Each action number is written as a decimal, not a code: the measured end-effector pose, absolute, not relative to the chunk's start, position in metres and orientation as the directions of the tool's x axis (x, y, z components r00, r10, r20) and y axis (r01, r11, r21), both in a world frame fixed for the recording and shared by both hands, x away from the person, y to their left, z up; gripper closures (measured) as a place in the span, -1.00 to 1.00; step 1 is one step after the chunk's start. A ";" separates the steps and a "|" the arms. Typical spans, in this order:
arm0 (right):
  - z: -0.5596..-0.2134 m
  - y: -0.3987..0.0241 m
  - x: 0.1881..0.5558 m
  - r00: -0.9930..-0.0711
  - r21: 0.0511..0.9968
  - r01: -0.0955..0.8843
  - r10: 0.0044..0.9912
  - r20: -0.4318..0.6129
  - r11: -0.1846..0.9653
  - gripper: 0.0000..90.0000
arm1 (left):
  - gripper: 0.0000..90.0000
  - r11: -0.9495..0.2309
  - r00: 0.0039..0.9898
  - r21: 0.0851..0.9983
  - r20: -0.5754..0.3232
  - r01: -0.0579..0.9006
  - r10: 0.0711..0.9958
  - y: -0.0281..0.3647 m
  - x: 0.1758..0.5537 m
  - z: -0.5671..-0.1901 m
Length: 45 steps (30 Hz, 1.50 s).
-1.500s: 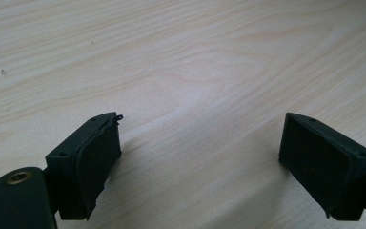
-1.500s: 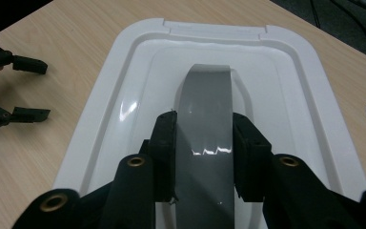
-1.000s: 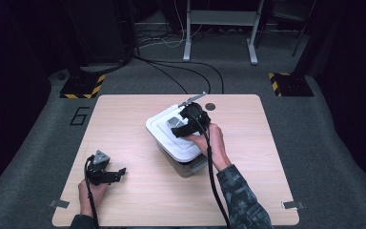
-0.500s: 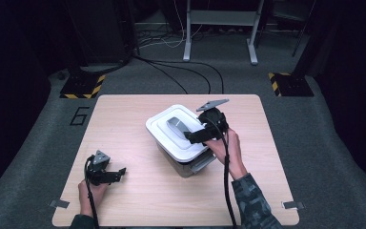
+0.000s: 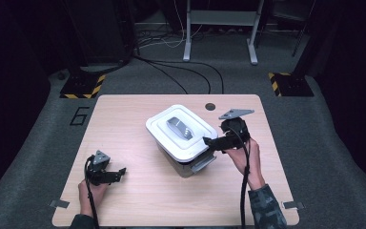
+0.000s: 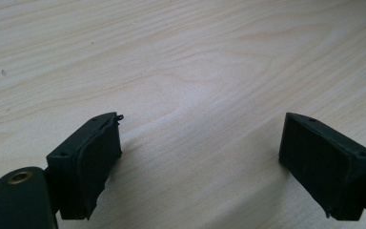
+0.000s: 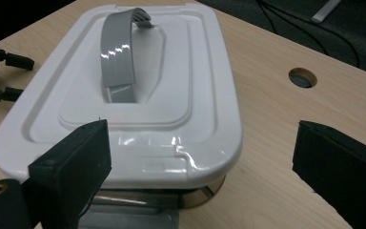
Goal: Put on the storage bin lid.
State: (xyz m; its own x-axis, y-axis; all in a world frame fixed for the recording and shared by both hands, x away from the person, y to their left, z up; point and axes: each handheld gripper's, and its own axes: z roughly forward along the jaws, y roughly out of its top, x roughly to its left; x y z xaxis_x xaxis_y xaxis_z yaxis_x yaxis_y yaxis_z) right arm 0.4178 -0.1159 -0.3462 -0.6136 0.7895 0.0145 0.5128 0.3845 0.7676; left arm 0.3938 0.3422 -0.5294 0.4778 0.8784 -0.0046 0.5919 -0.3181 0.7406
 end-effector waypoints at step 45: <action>-0.527 -0.201 0.365 -0.424 0.693 0.653 0.906 0.000 0.305 -1.00 | -0.70 -0.318 0.477 0.740 -0.003 0.592 0.879 0.342 0.394 -0.529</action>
